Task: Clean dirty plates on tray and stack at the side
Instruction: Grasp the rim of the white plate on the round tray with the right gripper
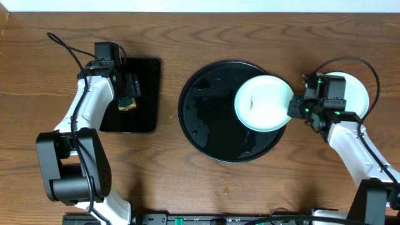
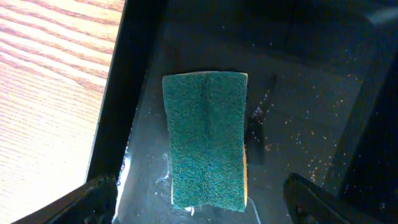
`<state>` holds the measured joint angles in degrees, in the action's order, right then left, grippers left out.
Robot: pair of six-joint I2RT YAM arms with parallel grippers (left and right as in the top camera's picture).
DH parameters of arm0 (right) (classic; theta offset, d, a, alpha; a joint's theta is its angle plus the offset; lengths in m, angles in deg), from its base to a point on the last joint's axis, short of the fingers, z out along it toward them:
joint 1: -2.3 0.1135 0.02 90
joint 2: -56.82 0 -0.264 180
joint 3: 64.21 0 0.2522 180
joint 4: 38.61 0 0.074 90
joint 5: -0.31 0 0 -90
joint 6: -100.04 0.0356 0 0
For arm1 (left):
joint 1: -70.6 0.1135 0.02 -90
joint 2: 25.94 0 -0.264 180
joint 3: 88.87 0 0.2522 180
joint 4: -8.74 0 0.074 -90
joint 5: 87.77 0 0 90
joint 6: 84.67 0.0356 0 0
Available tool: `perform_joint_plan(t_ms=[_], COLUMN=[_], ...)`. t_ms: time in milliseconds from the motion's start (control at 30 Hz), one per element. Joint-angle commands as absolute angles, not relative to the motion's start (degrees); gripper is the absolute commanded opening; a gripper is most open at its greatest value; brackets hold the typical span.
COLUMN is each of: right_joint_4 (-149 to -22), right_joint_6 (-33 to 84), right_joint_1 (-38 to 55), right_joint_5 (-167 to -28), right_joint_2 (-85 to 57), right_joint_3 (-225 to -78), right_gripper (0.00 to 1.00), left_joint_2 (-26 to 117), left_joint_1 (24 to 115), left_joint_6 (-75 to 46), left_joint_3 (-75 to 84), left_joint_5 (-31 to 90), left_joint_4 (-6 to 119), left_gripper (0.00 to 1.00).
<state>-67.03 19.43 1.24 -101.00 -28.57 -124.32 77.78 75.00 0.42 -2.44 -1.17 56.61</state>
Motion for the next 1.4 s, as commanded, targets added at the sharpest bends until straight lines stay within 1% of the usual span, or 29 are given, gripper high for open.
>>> perform_joint_plan(t_ms=[0,67,133,167,233,367,533,567,633,667,733,767,833,933,1100,1367], right_joint_4=[-63.51,-61.43,-60.38,-59.99,-58.83,-55.38,-48.67,-47.68,-46.13,-45.63,-45.28,-45.3,-45.3,-45.28,-46.04,-47.16], right_joint_6=[19.21,19.21,19.21,19.21,19.19,19.12,17.24,17.13,14.23,12.17,6.69,3.76,1.68,2.99,7.21,12.48], right_joint_1=[5.9,8.85,11.41,12.52,14.38,15.38,15.41,15.41,15.41,15.41,15.41,15.41,15.41,15.23,15.19,15.25], right_joint_5=[-102.86,-99.47,-93.29,-90.2,-86.6,-89.29,-97.35,-97.51,-97.44,-97.46,-97.44,-97.24,-95.84,-95.76,-95.76,-93.33], right_joint_2=[-29.01,-29.09,-29.29,-29.46,-30.36,-33.44,-39.78,-40.92,-42.82,-43.32,-43.61,-43.61,-43.58,-43.61,-43.63,-43.63], right_joint_3=[-125.28,-125.28,-125.28,-125.28,-125.22,-125.22,-125.22,-125.22,-125.22,-125.22,-125.22,-125.22,-125.22,-125.22,-125.2,-125.13], right_gripper=[0.01,0.01,0.01,0.01,0.01,0.01,0.01,0.05,0.31,0.4,0.5,0.51,0.51,0.47,0.36,0.33], left_joint_2=[78.15,78.15,78.15,78.15,78.15,78.15,78.15,78.15,78.15,78.15,78.15,78.15,78.15,78.15,78.15,78.15], left_joint_1=[75.16,75.16,75.16,75.16,75.16,75.16,75.16,75.16,75.16,75.16,75.16,75.16,75.16,75.16,75.16,75.16], left_joint_6=[0.29,0.29,0.29,0.29,0.29,0.29,0.29,0.29,0.29,0.29,0.29,0.29,0.29,0.29,0.29,0.29], left_joint_3=[-2.88,-2.88,-2.88,-2.88,-2.88,-2.88,-2.88,-2.88,-2.88,-2.88,-2.88,-2.88,-2.88,-2.88,-2.88,-2.88], left_joint_5=[-1.67,-1.67,-1.67,-1.67,-1.67,-1.67,-1.67,-1.67,-1.67,-1.67,-1.67,-1.67,-1.67,-1.67,-1.67,-1.67], left_joint_4=[56.74,56.74,56.74,56.74,56.74,56.74,56.74,56.74,56.74,56.74,56.74,56.74,56.74,56.74,56.74,56.74], left_gripper=[0.85,0.85,0.86,0.84,0.85,0.85,0.86,0.86,0.86,0.86,0.86,0.86,0.86,0.86,0.86,0.86])
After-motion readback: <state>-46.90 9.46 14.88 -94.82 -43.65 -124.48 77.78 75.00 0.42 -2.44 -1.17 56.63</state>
